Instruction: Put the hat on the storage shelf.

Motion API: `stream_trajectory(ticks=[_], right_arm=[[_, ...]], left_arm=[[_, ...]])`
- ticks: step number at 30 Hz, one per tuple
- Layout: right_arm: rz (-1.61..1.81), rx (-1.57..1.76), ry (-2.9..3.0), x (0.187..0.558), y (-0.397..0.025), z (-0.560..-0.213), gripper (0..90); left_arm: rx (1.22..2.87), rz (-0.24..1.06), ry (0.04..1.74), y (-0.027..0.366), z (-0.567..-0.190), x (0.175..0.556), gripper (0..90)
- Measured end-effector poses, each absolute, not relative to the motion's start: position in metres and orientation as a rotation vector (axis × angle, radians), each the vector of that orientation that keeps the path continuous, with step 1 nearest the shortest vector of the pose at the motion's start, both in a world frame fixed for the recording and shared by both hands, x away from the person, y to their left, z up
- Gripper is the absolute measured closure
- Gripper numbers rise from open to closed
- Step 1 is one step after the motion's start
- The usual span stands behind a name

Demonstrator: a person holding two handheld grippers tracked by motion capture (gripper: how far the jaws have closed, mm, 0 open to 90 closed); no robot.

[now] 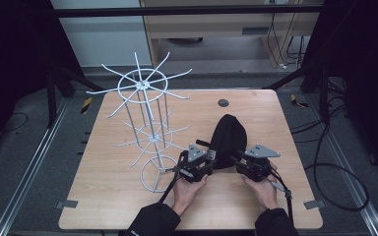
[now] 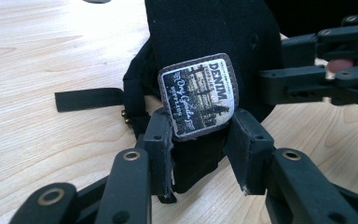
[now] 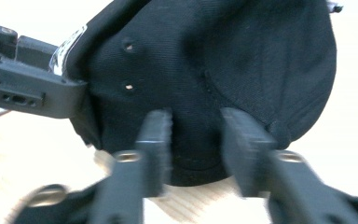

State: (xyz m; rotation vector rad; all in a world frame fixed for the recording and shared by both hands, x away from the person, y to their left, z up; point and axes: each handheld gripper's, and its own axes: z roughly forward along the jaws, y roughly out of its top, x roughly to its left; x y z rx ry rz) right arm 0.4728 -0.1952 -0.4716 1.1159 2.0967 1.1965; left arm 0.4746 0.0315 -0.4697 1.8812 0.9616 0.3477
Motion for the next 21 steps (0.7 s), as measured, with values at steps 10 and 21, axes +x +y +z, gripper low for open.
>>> stream_trajectory(ticks=[10, 21], right_arm=[[1.211, 1.078, 2.125, 0.472, -0.196, -0.467, 88.6], [1.288, 1.003, 2.030, 0.457, -0.224, -0.442, 88.8]], left_arm=[[1.888, 0.343, 0.936, 0.030, -0.465, 0.469, 59.8], [1.897, 0.366, 0.845, 0.044, -0.448, 0.438, 48.5]])
